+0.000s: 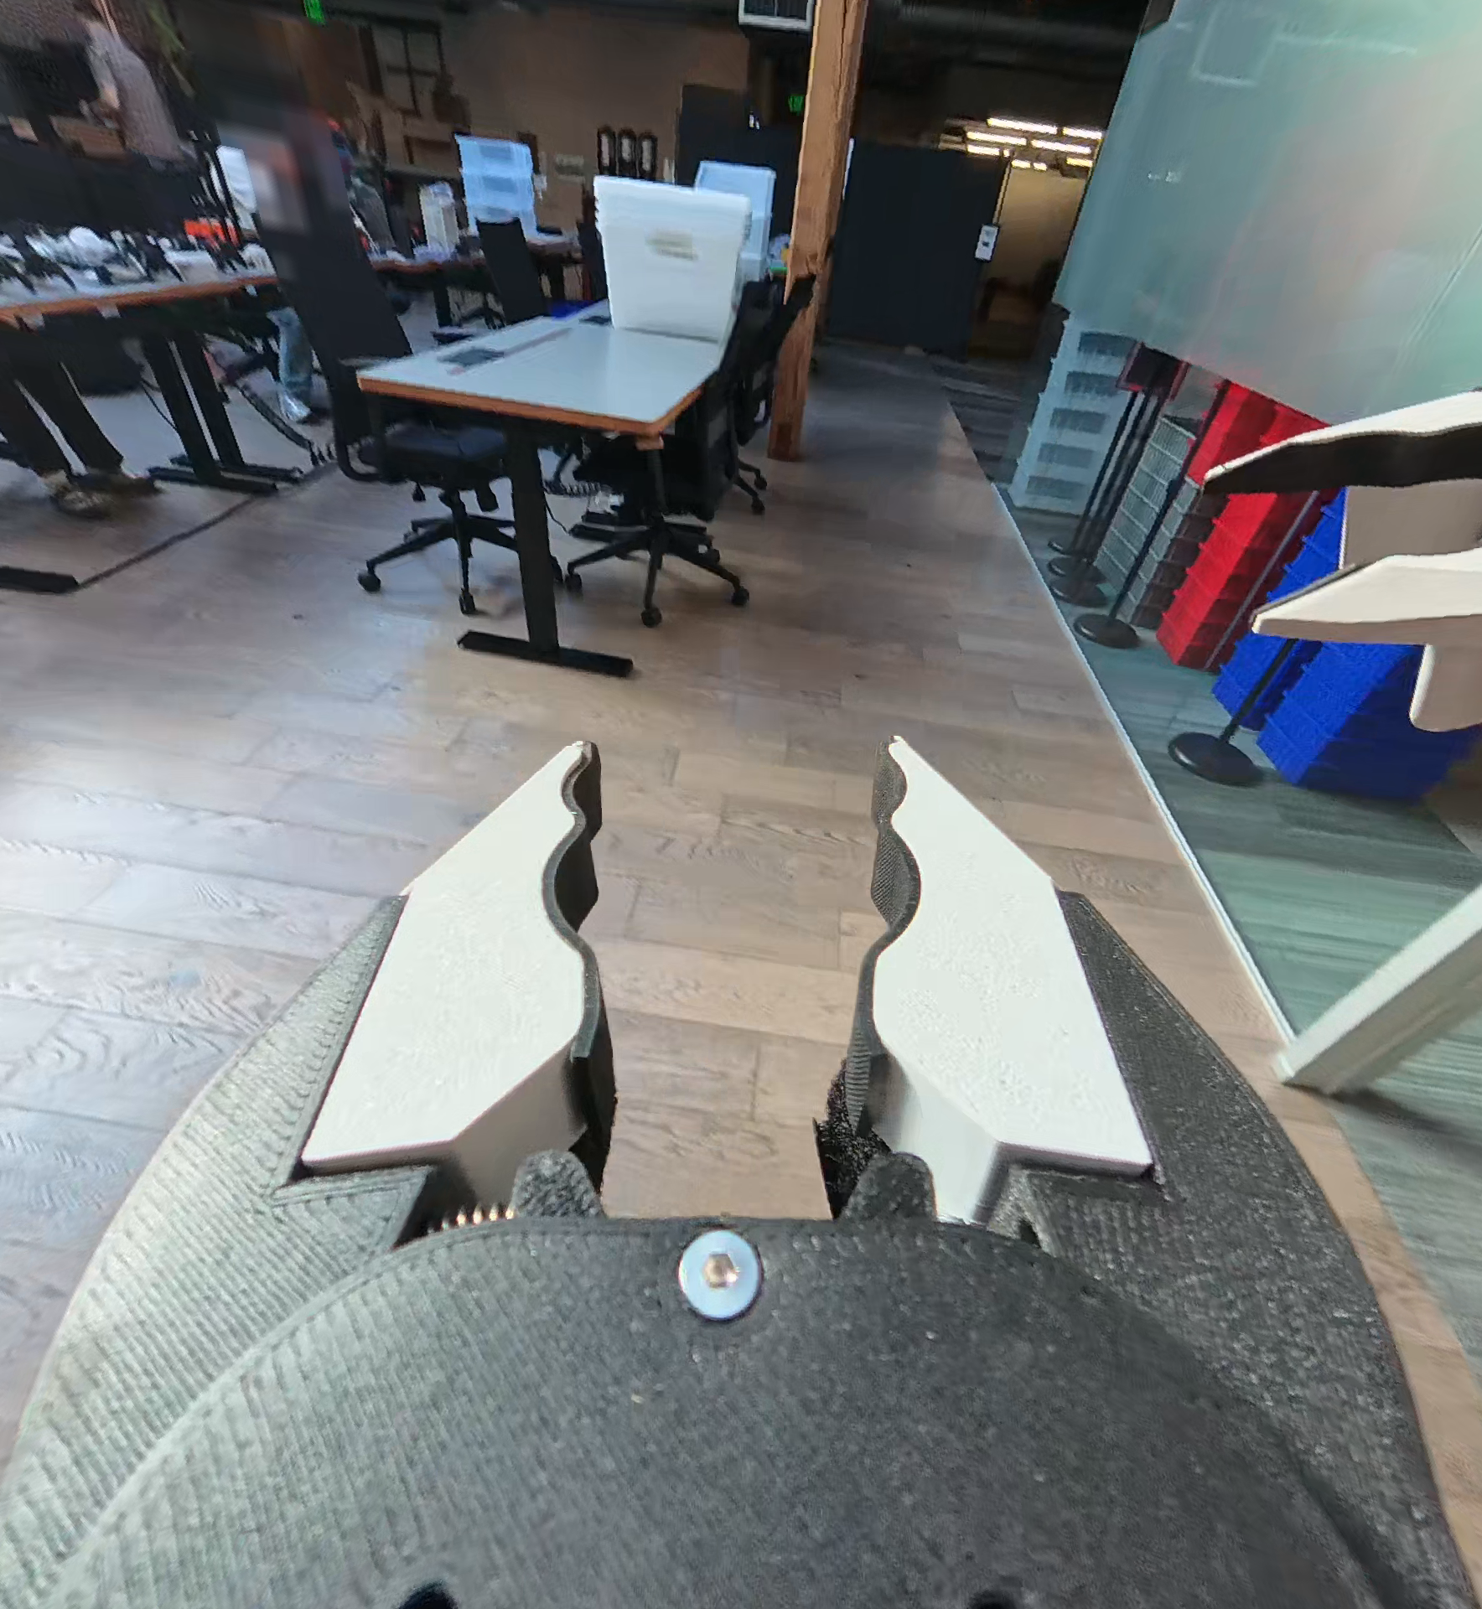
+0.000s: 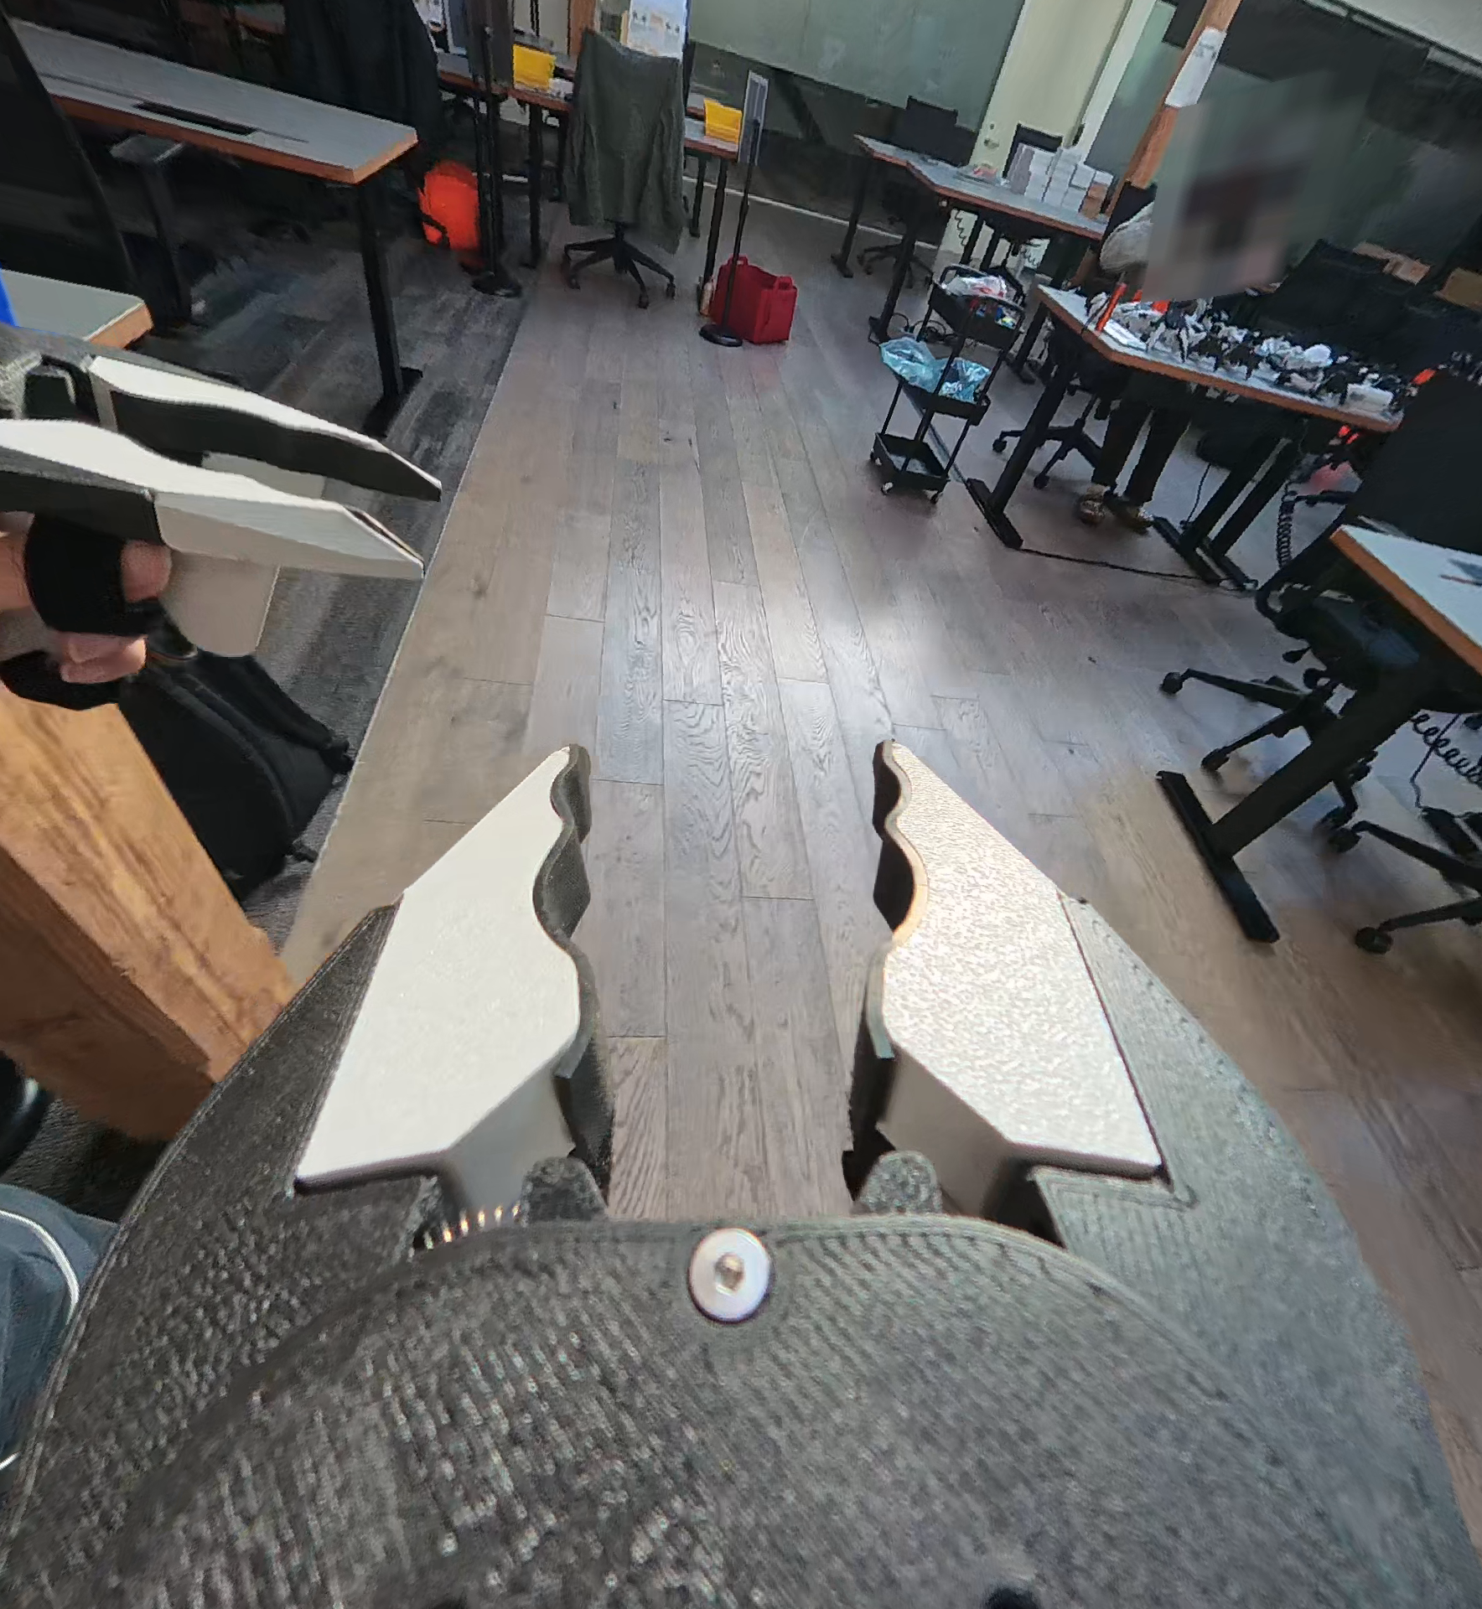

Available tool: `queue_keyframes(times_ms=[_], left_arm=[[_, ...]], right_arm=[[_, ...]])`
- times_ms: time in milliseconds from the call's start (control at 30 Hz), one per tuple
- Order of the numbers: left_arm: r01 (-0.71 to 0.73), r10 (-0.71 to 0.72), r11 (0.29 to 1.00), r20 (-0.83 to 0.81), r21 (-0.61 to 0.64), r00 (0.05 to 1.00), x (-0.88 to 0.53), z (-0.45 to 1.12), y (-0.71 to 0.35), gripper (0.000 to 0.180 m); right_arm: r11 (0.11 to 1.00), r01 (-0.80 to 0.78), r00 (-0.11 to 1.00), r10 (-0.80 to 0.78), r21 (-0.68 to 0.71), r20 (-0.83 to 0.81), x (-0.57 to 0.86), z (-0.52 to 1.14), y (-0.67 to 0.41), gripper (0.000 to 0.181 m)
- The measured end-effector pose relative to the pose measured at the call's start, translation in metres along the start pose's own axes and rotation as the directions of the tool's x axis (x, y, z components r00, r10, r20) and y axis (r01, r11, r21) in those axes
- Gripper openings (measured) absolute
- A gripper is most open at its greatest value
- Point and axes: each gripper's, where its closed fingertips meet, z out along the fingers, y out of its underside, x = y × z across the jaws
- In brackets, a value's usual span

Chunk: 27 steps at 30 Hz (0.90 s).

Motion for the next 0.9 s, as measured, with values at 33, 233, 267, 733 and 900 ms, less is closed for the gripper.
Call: queue_keyframes(times_ms=[33,233,267,733,900], left_arm=[[-0.023,0.022,0.999,0.01,0.034,1.0,-0.021,0.018,-0.016,0.061],[-0.062,0.055,0.991,0.063,0.115,0.996,-0.159,0.098,-0.099,0.059],[-0.071,0.059,0.989,0.095,0.127,0.994,-0.184,0.104,-0.108,0.059],[-0.093,0.005,0.988,0.582,0.122,0.813,-0.547,0.116,-0.151,0.058],[-0.034,-0.015,0.998,0.733,0.052,0.681,-0.645,0.086,-0.155,0.058]], right_arm=[[1.0,0.018,1.0,-0.018,0.005,-0.013,0.016,0.018,-0.006,0.063],[0.994,-0.093,0.995,0.096,0.055,-0.041,0.096,0.123,-0.041,0.058],[0.993,-0.094,0.994,0.097,0.064,-0.042,0.106,0.141,-0.045,0.057],[0.994,0.053,0.994,-0.061,0.093,0.091,0.237,0.482,-0.1,0.057],[0.983,0.019,0.935,-0.082,0.182,0.346,0.231,0.658,-0.179,0.062]])
